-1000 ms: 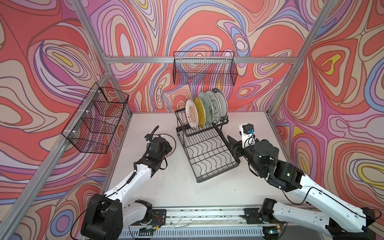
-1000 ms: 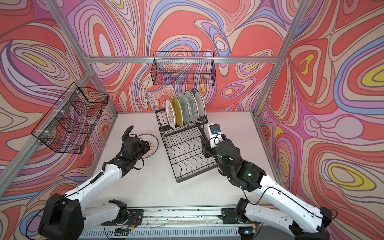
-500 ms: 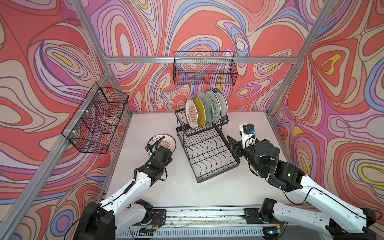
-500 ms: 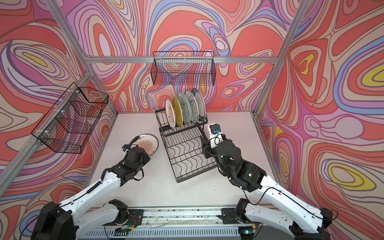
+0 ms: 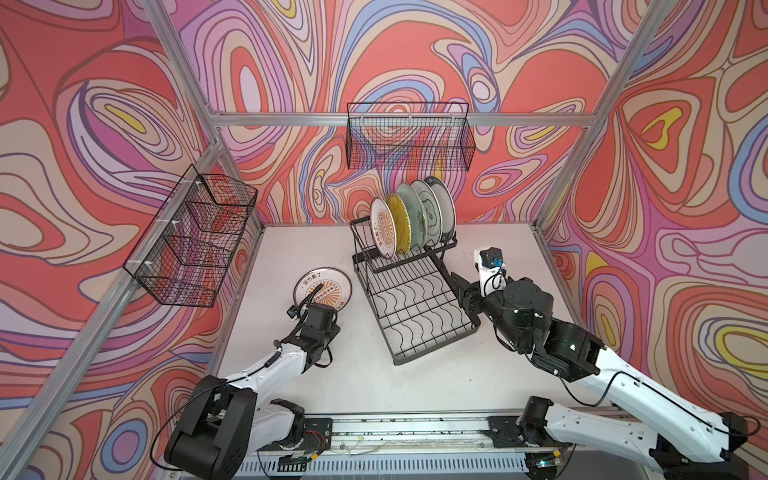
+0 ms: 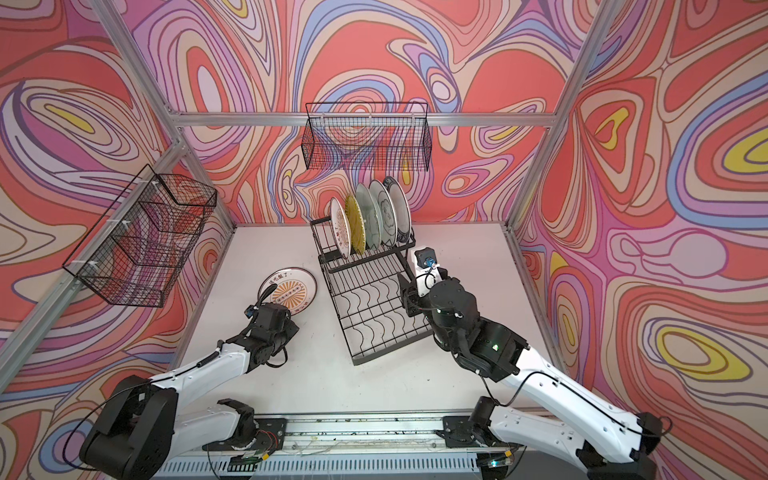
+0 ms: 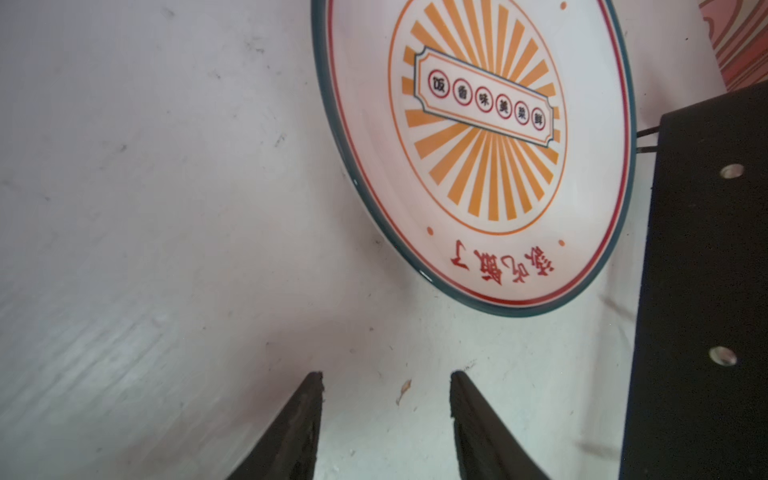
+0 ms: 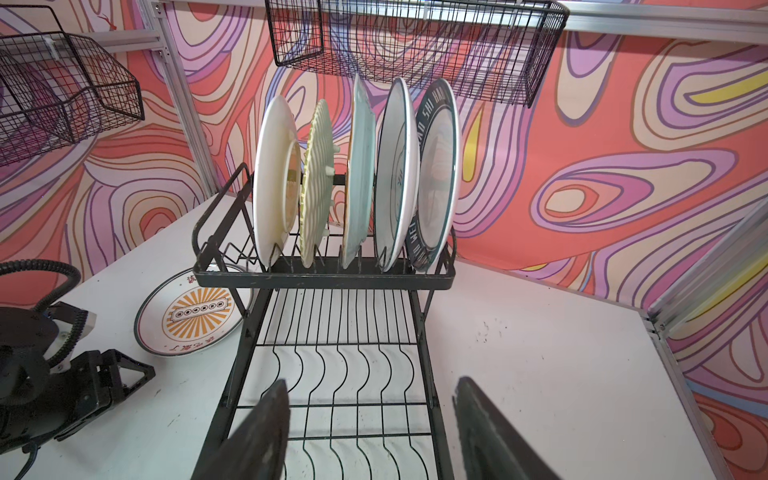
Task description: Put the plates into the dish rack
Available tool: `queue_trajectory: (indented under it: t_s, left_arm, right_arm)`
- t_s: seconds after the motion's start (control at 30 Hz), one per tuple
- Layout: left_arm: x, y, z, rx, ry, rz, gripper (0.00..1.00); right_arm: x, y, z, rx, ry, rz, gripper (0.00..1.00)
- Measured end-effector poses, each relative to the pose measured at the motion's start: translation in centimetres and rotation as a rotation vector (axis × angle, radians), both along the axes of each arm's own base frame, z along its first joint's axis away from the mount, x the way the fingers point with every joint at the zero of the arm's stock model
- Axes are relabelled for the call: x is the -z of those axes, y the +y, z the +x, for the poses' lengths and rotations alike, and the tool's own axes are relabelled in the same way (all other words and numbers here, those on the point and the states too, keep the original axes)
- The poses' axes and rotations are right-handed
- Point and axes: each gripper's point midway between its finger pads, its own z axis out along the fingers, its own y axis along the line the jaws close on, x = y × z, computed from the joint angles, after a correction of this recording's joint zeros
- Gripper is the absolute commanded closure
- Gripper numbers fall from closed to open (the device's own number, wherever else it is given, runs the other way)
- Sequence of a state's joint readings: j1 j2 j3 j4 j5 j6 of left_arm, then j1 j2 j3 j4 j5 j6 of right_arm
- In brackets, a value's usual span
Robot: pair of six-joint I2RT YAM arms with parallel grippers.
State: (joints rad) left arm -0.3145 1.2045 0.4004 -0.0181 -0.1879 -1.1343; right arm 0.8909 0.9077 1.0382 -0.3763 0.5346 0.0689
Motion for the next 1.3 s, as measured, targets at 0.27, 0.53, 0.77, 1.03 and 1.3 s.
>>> queue_trajectory:
  t_s: [0.27,0.53,0.77,1.03,1.3]
  left_arm:
    - [-0.2,0.3,1.2,-0.020,-0.097,-0.069,0.47]
    - [0.1,1.1,2.3,-0.066,-0.147,-0.122,0.47]
    - [0.1,1.0,4.3,-0.107,-0.215,-0.189,0.49]
    - [0.2,0.6,6.1,-0.167,-0.280,-0.289,0.55]
    - [0.7,0.6,6.7,-0.222,-0.305,-0.350,0.72]
  right_arm:
    - [0.3,0.2,0.2,0.000,0.007,-0.007,0.35]
    - [0.4,0.3,0.3,-0.001,0.011,-0.009,0.35]
    - [0.4,0.3,0.3,0.000,0.012,-0.009,0.35]
    - [0.4,0.3,0.3,0.000,0.011,-0.008,0.35]
    - [0.4,0.3,0.3,0.001,0.011,-0.008,0.35]
